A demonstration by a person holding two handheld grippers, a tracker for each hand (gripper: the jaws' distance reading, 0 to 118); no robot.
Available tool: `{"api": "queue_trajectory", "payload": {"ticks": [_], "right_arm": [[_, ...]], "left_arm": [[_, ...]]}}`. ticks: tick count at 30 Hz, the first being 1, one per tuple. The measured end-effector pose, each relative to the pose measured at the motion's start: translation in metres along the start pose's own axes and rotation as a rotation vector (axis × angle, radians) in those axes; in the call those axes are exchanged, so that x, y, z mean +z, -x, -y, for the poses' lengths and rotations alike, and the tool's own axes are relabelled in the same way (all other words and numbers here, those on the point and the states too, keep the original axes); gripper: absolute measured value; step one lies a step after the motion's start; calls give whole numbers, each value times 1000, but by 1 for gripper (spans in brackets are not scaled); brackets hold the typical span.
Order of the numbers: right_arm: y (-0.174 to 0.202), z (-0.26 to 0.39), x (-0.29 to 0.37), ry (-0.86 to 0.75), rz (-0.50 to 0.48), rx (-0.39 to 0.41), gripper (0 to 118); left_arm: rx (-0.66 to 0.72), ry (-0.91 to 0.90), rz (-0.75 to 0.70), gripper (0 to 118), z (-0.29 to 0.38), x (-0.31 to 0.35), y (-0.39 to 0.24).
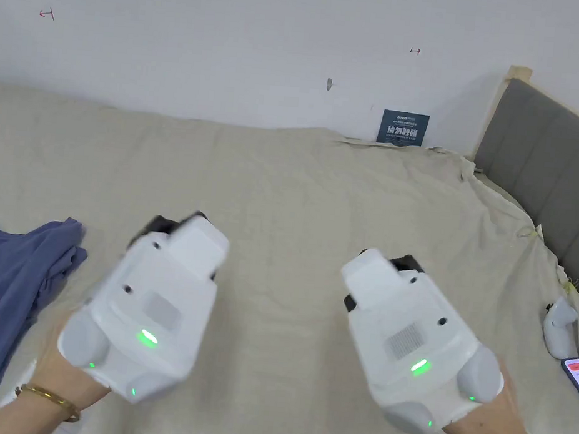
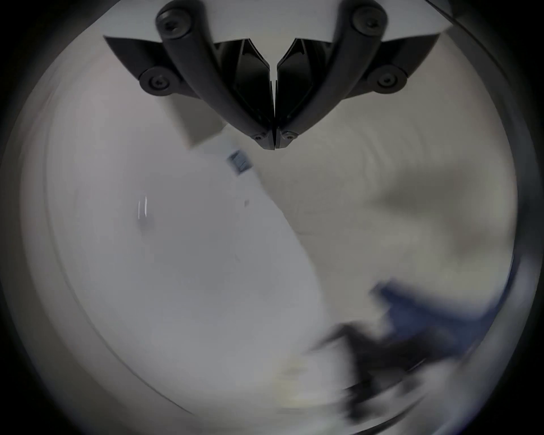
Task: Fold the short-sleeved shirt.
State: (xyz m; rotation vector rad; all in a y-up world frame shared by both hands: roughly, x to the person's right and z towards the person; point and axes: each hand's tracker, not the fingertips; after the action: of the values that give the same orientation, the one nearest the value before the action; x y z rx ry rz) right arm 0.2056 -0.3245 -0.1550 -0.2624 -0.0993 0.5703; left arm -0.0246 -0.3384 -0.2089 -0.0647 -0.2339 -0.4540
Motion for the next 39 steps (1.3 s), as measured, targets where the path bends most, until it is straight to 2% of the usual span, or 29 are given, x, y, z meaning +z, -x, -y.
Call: {"api": "queue_trajectory", "payload": {"ticks": [2, 3, 5, 6, 7, 9, 13, 15, 21, 39], "right_arm": [[-12, 4, 0, 11, 7, -252, 0], [-17, 8, 2, 13, 9, -376, 0], [-20, 19, 3, -4, -1, -550, 0], [-21, 21, 3, 5, 19, -566, 0], [-21, 24, 6, -1, 32, -574, 0], [-17, 26, 11, -16, 61, -535, 0], [-24, 31, 12, -3, 45, -582, 0], [-23, 32, 10, 7, 48, -542, 0], [-22, 32, 11, 7, 58, -522, 0], [-24, 31, 17, 6, 56, -534, 0]], "left_arm": [[310, 13, -49, 0, -1, -5, 22], [380, -2, -58, 0, 1, -3, 26], [423, 4, -84, 0, 5, 0, 29], [408, 8, -95, 0, 7, 1, 29], [406, 13, -101, 0, 11, 1, 30], [448, 19, -82, 0, 18, 5, 33], [475, 42, -89, 0, 30, 10, 34], [468, 58, -81, 0, 33, 10, 33], [434, 68, -76, 0, 33, 10, 26], [378, 57, -60, 0, 27, 13, 25]]}}
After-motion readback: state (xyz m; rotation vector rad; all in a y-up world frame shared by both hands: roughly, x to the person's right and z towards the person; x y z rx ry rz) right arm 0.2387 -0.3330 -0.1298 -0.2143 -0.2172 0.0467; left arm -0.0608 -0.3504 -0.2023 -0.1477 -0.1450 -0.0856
